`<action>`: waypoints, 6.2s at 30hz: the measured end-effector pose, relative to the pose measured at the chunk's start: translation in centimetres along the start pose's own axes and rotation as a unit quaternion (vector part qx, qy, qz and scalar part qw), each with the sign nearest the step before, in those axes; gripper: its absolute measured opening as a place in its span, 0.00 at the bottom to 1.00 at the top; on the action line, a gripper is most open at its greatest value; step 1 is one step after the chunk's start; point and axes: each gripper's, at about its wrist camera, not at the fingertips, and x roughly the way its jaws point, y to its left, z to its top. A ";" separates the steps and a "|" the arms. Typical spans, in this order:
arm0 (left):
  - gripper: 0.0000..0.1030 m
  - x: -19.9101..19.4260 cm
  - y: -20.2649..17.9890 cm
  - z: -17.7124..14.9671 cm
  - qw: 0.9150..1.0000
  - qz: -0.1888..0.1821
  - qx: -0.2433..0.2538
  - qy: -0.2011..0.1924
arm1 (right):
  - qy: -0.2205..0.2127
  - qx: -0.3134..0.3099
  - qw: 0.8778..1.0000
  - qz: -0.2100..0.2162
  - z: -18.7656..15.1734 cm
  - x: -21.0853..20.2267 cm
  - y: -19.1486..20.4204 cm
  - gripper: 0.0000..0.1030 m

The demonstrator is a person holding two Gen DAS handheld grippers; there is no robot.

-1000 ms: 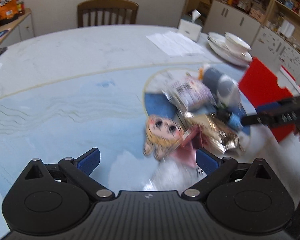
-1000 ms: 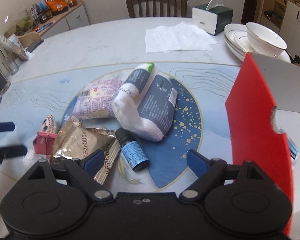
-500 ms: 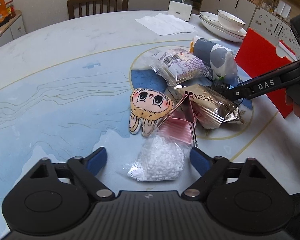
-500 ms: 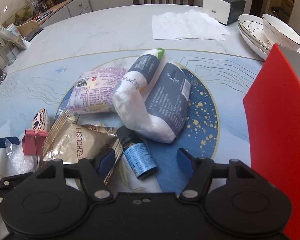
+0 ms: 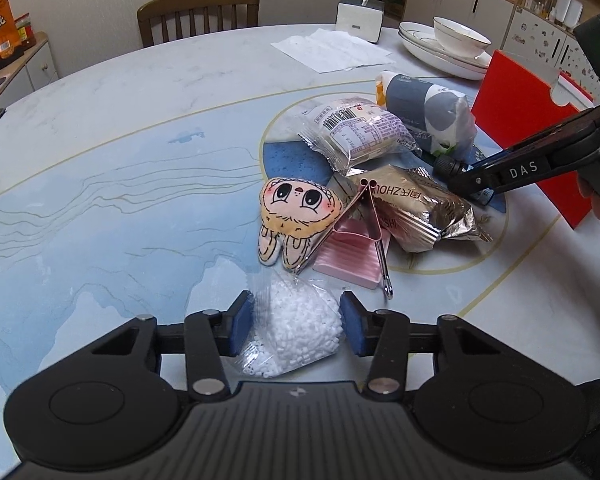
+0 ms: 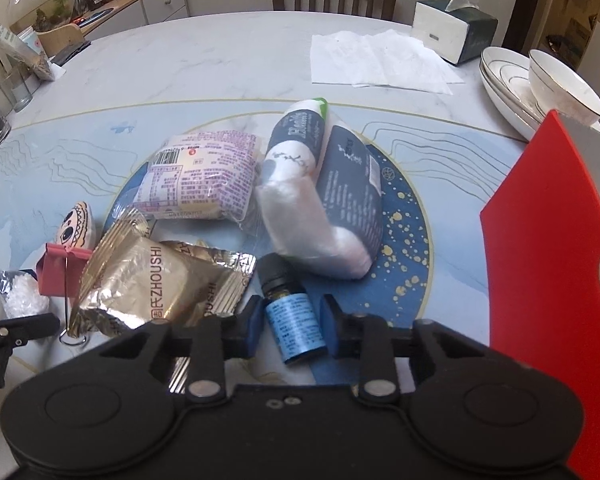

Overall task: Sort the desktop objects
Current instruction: 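Grasp the blue dropper bottle with the right gripper while the left grasps the bead bag, then carry the dropper bottle and bead bag with both grippers into the box, then open both grippers to release the bottle and bead bag in the box, then move both grippers back toward the placemat items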

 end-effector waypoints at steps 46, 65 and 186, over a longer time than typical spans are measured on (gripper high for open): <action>0.32 -6.3 -9.8 5.1 0.995 -0.067 -0.065 -0.046 | -0.084 0.066 0.991 0.084 -3.3 -15.6 -9.4 0.23; 0.32 -4.5 -19.6 10.4 0.993 -0.091 -0.008 -0.069 | -0.121 0.114 0.985 0.052 -5.3 -17.7 -19.8 0.23; 0.59 -2.8 -25.5 15.6 0.985 -0.137 0.070 -0.072 | -0.091 0.137 0.985 0.058 -4.4 -15.8 -23.6 0.71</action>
